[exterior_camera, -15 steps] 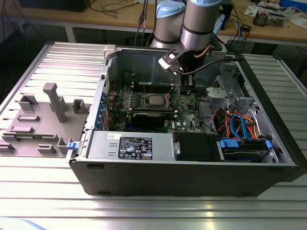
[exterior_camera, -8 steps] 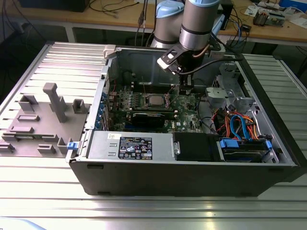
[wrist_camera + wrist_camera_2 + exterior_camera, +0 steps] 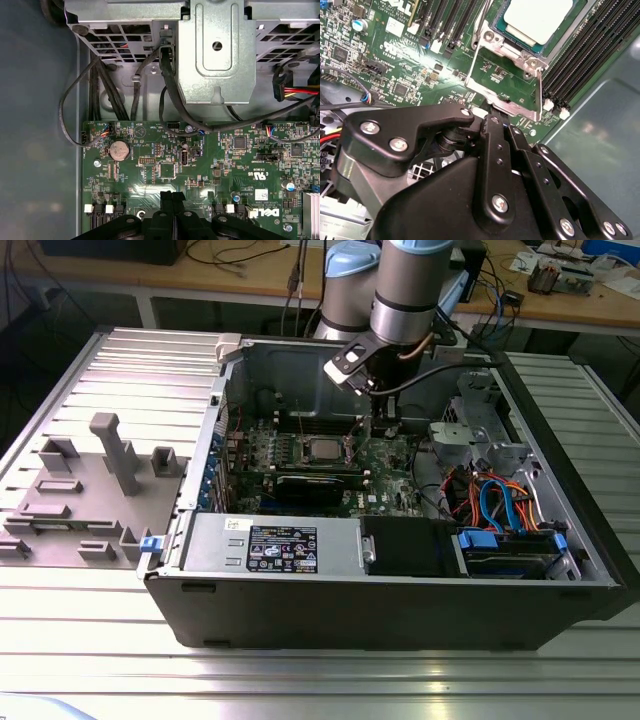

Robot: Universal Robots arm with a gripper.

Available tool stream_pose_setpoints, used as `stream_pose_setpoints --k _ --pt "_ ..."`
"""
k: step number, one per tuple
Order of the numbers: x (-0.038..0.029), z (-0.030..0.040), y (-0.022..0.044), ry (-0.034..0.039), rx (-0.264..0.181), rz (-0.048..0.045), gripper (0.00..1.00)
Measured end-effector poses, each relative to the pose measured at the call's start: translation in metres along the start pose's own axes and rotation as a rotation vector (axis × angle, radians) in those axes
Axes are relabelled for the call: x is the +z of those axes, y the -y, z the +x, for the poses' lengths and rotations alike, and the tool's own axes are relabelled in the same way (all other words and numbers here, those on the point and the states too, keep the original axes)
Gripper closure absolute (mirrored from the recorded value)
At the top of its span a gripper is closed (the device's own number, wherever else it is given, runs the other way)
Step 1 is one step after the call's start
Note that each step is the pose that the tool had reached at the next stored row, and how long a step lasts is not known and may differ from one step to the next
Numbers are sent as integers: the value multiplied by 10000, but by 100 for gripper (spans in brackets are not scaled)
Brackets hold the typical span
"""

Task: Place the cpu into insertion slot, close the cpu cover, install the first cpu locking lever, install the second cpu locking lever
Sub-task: 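Close the cpu cover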

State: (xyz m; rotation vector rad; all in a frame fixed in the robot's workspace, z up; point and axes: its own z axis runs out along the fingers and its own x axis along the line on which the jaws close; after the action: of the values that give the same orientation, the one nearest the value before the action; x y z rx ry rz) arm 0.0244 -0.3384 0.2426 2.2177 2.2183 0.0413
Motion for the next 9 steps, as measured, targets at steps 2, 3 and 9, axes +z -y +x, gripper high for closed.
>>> stream_pose_setpoints --k 2,3,9 --pt "0 0 11 0 -1 0 89" --pt "0 0 15 0 0 0 89" --pt "-1 0 38 0 0 0 89"
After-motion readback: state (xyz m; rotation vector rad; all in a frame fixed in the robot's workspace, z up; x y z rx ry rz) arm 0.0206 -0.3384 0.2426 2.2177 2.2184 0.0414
